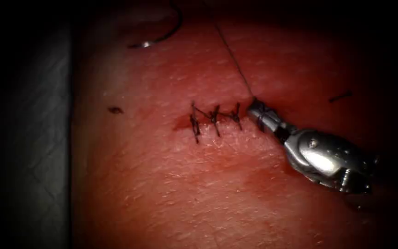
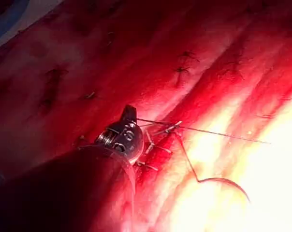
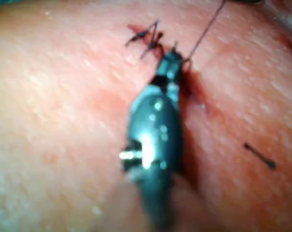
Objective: Wound Closure
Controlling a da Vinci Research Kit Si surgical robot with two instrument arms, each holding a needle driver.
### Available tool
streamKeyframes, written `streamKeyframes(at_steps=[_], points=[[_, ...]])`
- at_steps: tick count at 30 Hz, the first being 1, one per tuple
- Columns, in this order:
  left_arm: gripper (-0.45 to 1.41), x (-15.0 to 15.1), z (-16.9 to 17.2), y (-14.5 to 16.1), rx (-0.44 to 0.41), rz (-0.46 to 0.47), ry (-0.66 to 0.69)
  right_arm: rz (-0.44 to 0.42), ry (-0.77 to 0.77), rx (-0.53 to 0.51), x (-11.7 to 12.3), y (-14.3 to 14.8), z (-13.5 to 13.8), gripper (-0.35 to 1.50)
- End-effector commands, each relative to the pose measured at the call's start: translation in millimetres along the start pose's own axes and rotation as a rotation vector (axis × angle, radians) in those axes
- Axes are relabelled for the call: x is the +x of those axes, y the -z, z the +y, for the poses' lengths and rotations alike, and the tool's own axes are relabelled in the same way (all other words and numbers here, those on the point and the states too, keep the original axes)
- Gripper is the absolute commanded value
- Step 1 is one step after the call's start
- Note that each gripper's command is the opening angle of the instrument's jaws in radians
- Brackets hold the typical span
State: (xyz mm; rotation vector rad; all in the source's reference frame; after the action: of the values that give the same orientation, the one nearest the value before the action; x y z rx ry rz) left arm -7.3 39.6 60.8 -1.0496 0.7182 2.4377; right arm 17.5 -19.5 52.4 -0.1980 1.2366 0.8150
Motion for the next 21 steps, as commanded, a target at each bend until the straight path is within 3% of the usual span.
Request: streamKeyframes(at_steps=[1,9,15,21], points=[[-0.45,-0.2,-0.4,-1.1,0.007,0.000,0.000,-0.009,-0.003,0.003,-0.7,0.4,-1.3,-0.35],[-0.45,-2.4,-2.6,-3.4,0.043,-0.045,-0.080,-0.035,0.022,0.013,-2.7,2.4,-2.5,-0.35],[-0.45,-3.3,-3.9,-4.7,0.073,-0.064,-0.135,-0.039,0.022,0.014,-2.5,3.1,-2.5,-0.35],[-0.45,-5.1,-7.7,-6.3,0.123,-0.086,-0.199,-0.046,0.025,0.019,-2.6,3.3,-2.5,-0.35]])
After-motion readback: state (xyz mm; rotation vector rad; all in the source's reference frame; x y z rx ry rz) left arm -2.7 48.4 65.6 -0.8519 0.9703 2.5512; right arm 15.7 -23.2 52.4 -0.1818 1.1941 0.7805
